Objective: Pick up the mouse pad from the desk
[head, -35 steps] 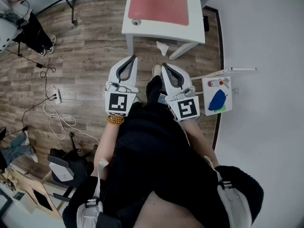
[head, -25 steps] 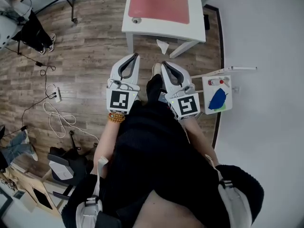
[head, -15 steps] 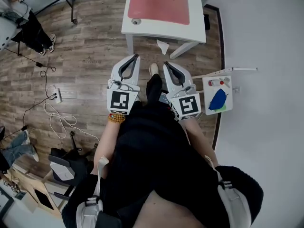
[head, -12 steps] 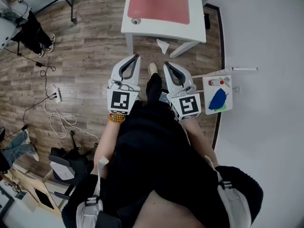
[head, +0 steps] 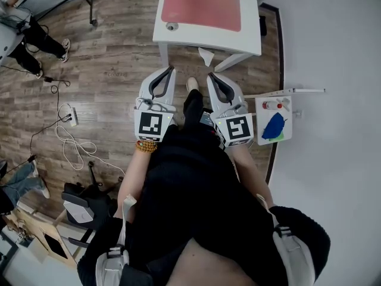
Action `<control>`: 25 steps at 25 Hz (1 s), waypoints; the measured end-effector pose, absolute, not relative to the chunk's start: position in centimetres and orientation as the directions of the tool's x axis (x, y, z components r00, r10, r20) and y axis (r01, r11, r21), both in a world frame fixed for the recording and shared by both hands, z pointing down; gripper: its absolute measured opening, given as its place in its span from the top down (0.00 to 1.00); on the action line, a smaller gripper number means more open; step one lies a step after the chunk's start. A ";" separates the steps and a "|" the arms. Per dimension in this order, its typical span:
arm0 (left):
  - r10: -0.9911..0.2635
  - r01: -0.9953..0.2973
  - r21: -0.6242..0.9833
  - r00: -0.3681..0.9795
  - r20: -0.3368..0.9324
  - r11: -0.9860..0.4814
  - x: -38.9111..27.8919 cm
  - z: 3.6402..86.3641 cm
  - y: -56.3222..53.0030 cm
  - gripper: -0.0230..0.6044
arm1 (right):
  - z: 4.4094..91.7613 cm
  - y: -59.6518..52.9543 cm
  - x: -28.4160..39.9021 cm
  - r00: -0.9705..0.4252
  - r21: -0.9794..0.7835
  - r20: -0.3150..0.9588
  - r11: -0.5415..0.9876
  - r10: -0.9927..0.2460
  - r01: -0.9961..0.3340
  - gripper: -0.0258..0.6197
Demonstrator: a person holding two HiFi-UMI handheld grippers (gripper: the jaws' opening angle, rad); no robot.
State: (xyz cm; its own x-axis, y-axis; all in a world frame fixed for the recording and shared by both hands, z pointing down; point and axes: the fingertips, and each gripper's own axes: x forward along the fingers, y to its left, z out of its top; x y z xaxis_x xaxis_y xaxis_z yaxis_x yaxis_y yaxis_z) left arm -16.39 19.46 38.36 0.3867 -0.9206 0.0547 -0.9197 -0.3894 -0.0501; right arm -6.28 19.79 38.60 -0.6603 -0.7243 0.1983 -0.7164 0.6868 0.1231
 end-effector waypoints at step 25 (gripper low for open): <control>-0.911 -0.912 -0.074 0.392 0.125 -0.403 -14.9 39.4 10.0 0.96 | 39.2 8.3 -4.1 -0.636 0.103 0.221 0.666 -0.740 -0.739 0.92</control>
